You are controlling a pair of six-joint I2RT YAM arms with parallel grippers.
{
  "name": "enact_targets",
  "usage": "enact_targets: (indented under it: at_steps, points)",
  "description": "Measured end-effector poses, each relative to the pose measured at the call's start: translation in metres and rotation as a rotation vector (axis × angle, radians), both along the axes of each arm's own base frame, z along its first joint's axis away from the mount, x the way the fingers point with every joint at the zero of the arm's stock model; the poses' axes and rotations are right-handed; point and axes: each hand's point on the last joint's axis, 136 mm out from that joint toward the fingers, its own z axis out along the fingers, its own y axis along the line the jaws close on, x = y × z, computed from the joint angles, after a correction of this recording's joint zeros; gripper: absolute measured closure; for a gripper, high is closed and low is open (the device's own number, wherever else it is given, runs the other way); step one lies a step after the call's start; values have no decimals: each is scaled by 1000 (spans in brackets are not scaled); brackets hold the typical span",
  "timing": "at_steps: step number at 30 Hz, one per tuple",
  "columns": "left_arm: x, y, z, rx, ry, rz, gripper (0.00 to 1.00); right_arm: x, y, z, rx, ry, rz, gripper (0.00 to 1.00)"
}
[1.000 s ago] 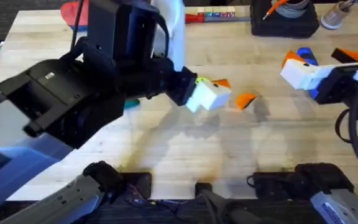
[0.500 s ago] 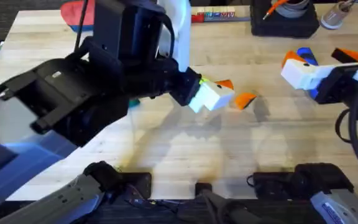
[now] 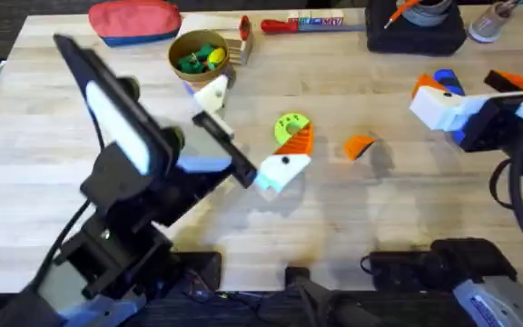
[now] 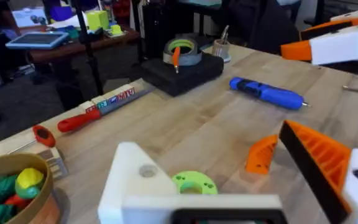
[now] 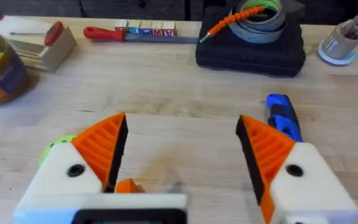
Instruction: Pick up the gripper from the table and insert it into the empty holder that is missing its gripper. Then pick up a screw, insert it into the mounting hole, and use the screwdriver to tighten it. Finally, clean up the table by picking up the vegetable and placing it into the bucket.
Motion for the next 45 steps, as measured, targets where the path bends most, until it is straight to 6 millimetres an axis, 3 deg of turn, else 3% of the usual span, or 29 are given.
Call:
enact_targets:
  at_steps: [8,11,14,20,45]
  points:
    - [-16,28,-15,-71,-94,67,13,0,0,0,0,0,0,10]
    - [-16,38,-31,-70,-71,97,13,0,0,0,0,0,0,11]
    - [-17,46,-33,-77,-59,114,12,0,0,0,1,0,0,10]
    - [-25,43,-63,-18,53,59,13,0,0,0,2,0,-1,10]
    - [-29,39,-63,-20,55,21,13,0,0,0,2,0,-1,10]
